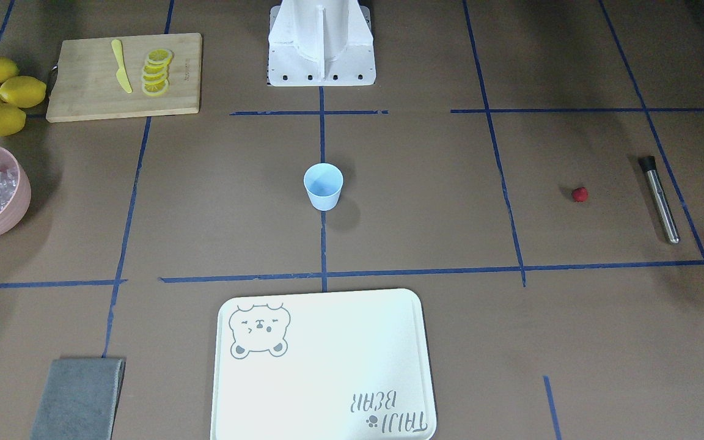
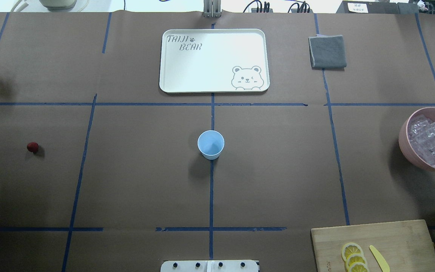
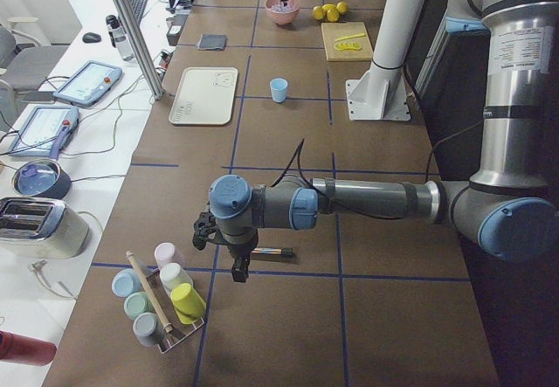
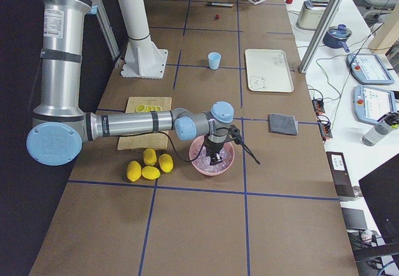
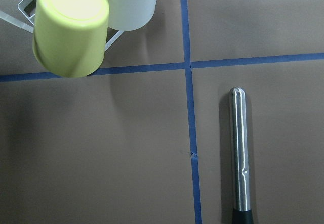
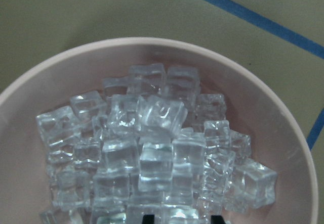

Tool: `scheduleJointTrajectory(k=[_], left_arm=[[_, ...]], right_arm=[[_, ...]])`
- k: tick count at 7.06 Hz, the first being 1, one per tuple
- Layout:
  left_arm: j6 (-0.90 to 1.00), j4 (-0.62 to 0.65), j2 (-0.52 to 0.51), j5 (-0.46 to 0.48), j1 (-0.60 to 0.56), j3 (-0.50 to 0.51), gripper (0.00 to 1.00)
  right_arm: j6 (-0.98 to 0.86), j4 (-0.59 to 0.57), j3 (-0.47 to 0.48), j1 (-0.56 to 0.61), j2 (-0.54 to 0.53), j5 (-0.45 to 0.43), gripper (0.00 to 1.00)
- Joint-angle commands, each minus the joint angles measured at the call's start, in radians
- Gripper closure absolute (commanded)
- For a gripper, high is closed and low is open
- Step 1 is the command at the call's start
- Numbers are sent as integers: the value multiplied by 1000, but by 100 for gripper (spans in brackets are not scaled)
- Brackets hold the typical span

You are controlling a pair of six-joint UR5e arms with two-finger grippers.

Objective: Mash ice and strawberries in cup
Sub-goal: 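Close the right gripper on ice cubes inside the pink bowl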

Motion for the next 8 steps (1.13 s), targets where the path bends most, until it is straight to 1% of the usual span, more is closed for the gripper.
scheduleJointTrajectory(k=[1,2,3,4,5,6,7,8], left_arm=[[0,1,-1,0,0,0,0],[0,1,-1,-2,0,-2,0],[0,1,-1,0,0,-3,0],[0,1,-1,0,0,-3,0],[0,1,-1,0,0,-3,0],[0,1,-1,0,0,-3,0],[0,1,-1,-2,0,-3,0],[0,1,-1,-2,0,-2,0]], right_arm=[[-24,0,0,1,-2,0,100],[-62,-1,7,6,-7,2,100],[-63,-14,39,44,-14,12,100],[-64,-61,122,87,-34,18,100],[-63,-139,218,115,-57,17,100],[-61,-225,296,132,-48,18,100],[-47,-268,338,130,-22,24,100],[-28,-284,339,130,28,59,100]])
